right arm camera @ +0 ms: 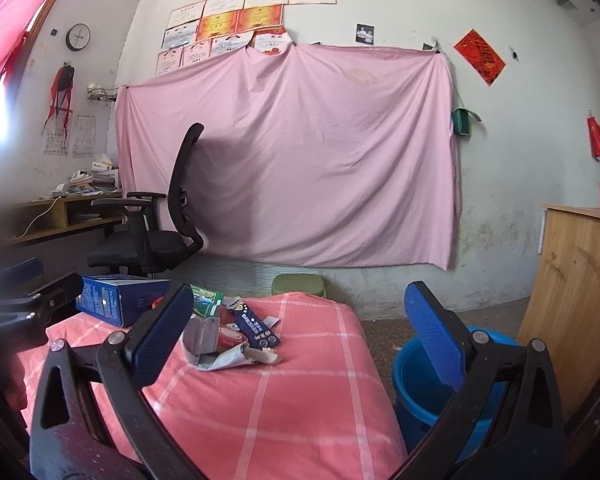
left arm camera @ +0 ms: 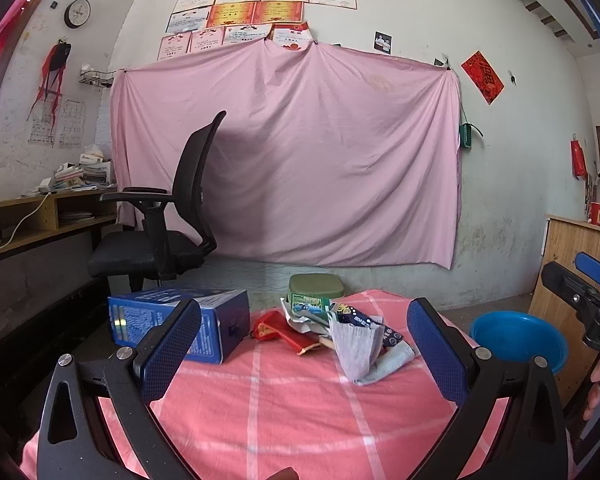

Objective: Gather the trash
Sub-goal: 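Close the left gripper on the grey mask while the right grips the white cup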

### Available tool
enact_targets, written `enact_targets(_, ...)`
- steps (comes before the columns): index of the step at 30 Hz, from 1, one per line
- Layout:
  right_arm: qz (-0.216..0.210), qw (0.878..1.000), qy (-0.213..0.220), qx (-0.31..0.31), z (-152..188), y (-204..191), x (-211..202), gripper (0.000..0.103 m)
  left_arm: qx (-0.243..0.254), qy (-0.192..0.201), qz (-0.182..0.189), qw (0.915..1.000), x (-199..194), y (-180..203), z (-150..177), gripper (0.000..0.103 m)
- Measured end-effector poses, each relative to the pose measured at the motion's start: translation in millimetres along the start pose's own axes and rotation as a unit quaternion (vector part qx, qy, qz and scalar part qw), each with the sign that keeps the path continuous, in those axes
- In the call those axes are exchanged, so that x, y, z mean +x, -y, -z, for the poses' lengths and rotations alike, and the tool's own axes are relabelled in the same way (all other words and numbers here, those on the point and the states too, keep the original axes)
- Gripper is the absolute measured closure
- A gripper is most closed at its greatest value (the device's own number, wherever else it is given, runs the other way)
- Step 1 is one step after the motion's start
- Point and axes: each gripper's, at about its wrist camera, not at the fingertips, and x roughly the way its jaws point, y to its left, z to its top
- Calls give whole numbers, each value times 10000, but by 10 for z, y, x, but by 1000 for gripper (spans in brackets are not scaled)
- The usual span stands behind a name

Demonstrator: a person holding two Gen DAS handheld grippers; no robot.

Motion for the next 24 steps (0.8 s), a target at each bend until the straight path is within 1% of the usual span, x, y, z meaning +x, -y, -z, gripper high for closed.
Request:
enact_targets(3,-229,9997,-130,-19,-9,69,289,0,-18,-234,74,9997,287,3,40,2)
enact_targets(6,-401,9982,-433,-43,39,149,617,0,-137,-597,202,9979,559,9,132,2)
enact_targets(9,-492,9962,-715,-108,123,228,818,0,-301,-885,332,9951,752,15,209,2)
enact_targets(14,-652,9888,-1338,-131,298,340,1176,0,-429,-1462,425,9874,1089,59,360,4)
enact_targets(15,-726,9854,-1535,-140,357,350,1262,0,-422,-1573,454,9856,1149,73,394,5)
enact_targets(17,-879,9794,-1816,-115,436,355,1375,0,-391,-1861,500,9805,1270,99,464,12)
enact_targets(18,-983,9748,-2002,-82,487,355,1449,0,-382,-1973,505,9783,1316,107,487,22)
enact_targets(19,-1055,9715,-2120,-64,518,347,1495,4,-396,-2122,534,9750,1378,108,515,33)
enact_targets(20,-1142,9675,-2254,-48,544,343,1545,8,-433,-2237,560,9721,1428,101,534,38)
enact_targets(21,-1250,9627,-2399,-31,575,334,1610,9,-476,-2313,581,9700,1464,93,548,47)
enact_targets(22,-1288,9609,-2450,-27,588,333,1644,11,-549,-2390,634,9674,1498,79,560,53)
enact_targets(24,-1418,9544,-2628,-44,614,302,1726,13,-723,-2468,801,9630,1549,46,579,58)
